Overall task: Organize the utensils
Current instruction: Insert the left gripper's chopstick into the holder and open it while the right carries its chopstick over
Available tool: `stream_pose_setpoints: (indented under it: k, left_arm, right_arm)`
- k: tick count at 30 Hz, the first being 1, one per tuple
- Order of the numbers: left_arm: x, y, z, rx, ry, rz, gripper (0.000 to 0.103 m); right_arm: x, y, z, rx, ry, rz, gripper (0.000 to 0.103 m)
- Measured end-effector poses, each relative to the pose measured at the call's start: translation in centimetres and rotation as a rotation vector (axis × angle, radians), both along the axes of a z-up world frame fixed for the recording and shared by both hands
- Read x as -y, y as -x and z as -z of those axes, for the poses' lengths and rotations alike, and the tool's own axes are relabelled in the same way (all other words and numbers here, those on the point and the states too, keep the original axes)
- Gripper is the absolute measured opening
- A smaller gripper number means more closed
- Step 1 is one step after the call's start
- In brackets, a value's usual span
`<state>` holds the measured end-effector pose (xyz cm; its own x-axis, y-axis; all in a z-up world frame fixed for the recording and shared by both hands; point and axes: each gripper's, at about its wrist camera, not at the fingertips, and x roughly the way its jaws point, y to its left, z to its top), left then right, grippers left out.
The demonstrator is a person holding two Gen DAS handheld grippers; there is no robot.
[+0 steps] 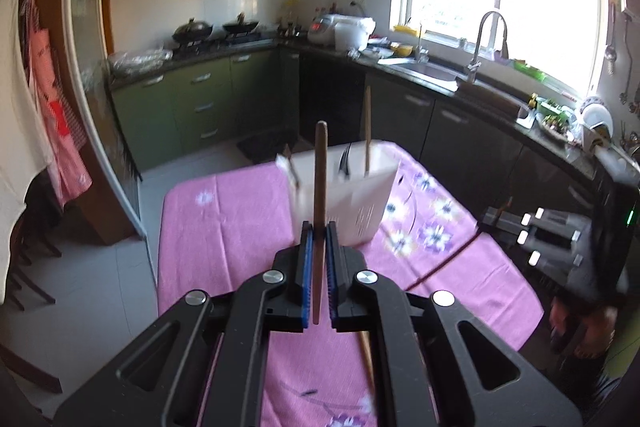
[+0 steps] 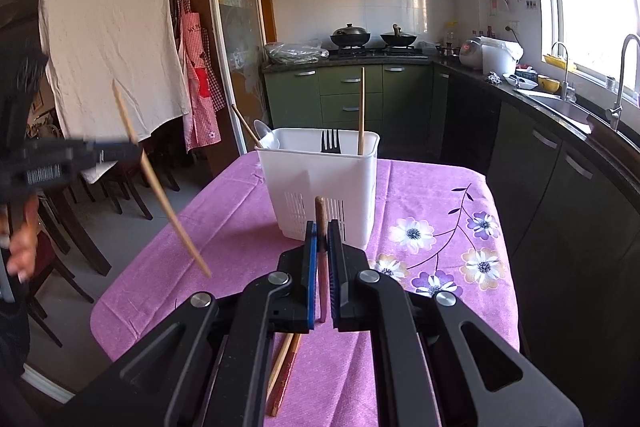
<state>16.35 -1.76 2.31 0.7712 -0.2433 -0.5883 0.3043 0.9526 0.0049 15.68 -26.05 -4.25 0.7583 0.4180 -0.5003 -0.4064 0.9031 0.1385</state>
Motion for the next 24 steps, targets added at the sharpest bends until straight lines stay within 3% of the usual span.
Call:
stream_pose_setpoints:
  k: [9, 14, 18, 24]
  left_arm:
    - [1.9, -3.3, -6.9, 0.123, 0.064, 0.014, 0.006]
    - [2.8, -5.9, -9.2, 0.198, 0.07, -0.012, 0.006]
    - [3.2, -8.6, -9.2, 0.205, 0.07, -0.028, 0.006]
    - [3.7, -12.6, -5.7, 0.102, 0.05, -0.044, 0.006]
  right_arm:
    - [0.4, 0.0, 0.2, -0.002, -0.018, -0.007, 0.006]
    - [0.7, 0.1, 0.2, -0.004, -0.027, -0.011, 0.006]
    - [0.7, 0.2, 0.3, -0.005, -0.029, -0.018, 0.006]
    - [0.5, 0.1, 0.9, -0.025, -0.033, -0.032, 0.006]
